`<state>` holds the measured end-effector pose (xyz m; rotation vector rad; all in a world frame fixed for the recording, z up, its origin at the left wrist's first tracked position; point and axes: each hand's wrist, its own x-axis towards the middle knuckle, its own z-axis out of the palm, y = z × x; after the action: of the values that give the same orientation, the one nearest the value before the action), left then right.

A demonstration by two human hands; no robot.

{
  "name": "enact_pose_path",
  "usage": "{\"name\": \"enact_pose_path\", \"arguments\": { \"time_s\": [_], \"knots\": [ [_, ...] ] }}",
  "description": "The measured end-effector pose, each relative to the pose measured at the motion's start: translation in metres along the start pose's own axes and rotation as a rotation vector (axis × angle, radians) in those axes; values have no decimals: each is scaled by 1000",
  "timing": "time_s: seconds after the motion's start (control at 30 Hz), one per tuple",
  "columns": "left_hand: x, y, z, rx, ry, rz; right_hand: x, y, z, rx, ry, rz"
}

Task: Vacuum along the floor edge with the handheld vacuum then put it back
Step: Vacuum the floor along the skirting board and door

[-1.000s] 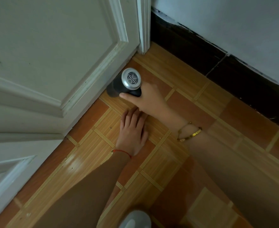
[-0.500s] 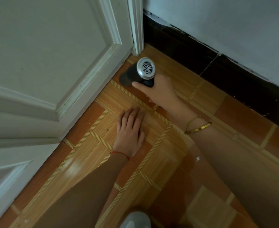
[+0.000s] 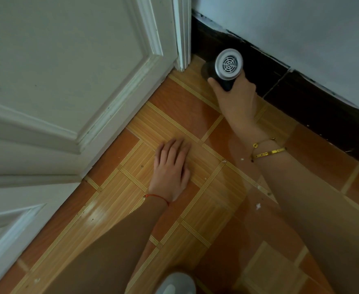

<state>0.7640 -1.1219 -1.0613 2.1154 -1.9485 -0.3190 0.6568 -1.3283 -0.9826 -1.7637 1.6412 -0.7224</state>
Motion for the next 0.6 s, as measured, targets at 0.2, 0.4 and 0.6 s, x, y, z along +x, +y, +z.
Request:
{"name": "enact_pose_path", "arguments": {
  "time_s": [0.2, 0.4, 0.6],
  "knots": [
    [0, 0, 1, 6, 9, 5, -4, 13, -13, -8, 28, 23],
    [-1, 0, 0, 3, 18, 5, -3, 20, -21, 80, -67, 37],
    [-2, 1, 2, 1, 34, -1, -26, 47, -56, 15, 6, 73]
  ]
}}
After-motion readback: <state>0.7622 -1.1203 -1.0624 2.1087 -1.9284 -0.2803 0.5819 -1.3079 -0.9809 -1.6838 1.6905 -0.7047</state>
